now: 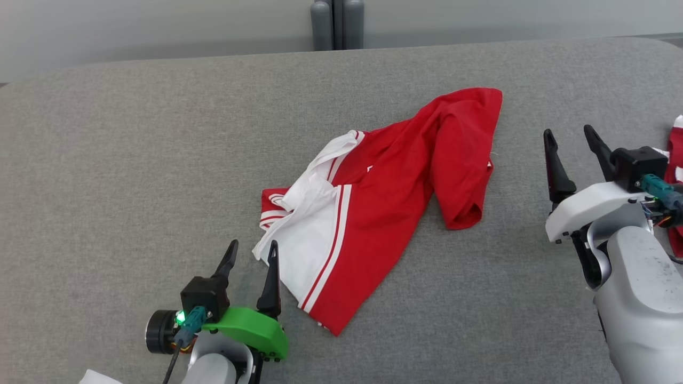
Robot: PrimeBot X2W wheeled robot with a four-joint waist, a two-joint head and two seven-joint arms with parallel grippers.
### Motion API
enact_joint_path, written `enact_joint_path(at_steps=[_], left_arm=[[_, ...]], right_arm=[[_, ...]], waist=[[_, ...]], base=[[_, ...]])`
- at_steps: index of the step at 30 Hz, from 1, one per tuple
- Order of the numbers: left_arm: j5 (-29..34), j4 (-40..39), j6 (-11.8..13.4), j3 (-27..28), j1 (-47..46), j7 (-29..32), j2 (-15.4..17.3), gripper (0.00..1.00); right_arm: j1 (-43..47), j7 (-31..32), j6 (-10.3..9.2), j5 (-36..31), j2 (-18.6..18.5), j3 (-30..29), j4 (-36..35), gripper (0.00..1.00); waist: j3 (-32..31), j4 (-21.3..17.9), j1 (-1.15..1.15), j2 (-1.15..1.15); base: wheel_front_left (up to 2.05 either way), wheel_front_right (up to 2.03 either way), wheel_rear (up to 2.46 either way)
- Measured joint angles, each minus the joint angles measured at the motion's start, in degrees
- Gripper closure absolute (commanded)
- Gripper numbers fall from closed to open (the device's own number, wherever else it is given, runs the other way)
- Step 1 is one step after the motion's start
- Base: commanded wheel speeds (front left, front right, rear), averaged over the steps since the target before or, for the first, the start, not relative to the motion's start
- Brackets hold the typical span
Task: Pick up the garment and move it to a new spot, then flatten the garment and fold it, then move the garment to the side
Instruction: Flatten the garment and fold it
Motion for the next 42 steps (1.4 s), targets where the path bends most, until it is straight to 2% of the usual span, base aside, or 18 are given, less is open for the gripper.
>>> enact_joint_path(at_steps=[16, 17, 18, 19, 24, 28, 36, 42], left_arm=[[1.6, 6.5, -0.6, 1.1, -4.0, 0.0, 0.0, 0.00], [1.6, 6.7, -0.6, 1.2, -4.0, 0.0, 0.0, 0.04], [1.7, 6.9, -0.6, 1.2, -4.0, 0.0, 0.0, 0.56], [1.9, 7.2, -0.7, 1.1, -4.0, 0.0, 0.0, 1.00], [2.2, 6.9, -1.4, 0.6, -4.1, 0.0, 0.0, 1.00], [2.4, 2.8, -2.7, -1.7, -3.9, 0.0, 0.0, 1.00], [1.8, -5.9, -4.3, -10.2, -2.3, 0.0, 0.0, 1.00], [0.2, -8.0, -6.8, -18.6, -1.3, 0.0, 0.0, 1.00]], right_arm=[[1.6, 0.0, 0.00, 0.6, 2.0, 2.7, -3.0, 0.00], [1.6, 0.0, 0.00, 0.6, 2.1, 2.9, -3.0, 0.00], [1.6, 0.0, 0.00, 0.6, 2.2, 3.1, -3.0, 0.00], [1.6, 0.0, 0.00, 0.6, 2.2, 3.1, -3.0, 0.00], [1.9, 0.0, 0.00, 0.6, 2.5, 3.4, -2.9, 0.00], [3.5, 0.0, 0.00, 0.7, 2.7, 3.3, -2.4, 0.00], [6.6, 0.0, 0.00, 1.0, 3.5, 2.8, -1.5, 0.00], [7.6, 0.0, 0.00, 1.0, 4.3, 3.1, -1.2, 0.00]], waist=[[3.6, -3.8, 0.00, 0.00], [3.7, -3.9, 0.00, 0.00], [3.7, -3.9, 0.00, 0.00], [3.7, -4.0, 0.00, 0.00], [2.9, -3.9, 0.00, 0.00], [1.4, -3.6, 0.00, 0.00], [-2.5, -1.6, 0.00, 0.00], [-4.7, -0.5, 0.00, 0.00]], base=[[0.00, 0.00, 0.00], [0.00, 0.00, 0.00], [0.00, 0.00, 0.00], [0.00, 0.00, 0.00], [0.00, 0.00, 0.00], [0.00, 0.00, 0.00], [0.00, 0.00, 0.00], [0.00, 0.00, 0.00]])
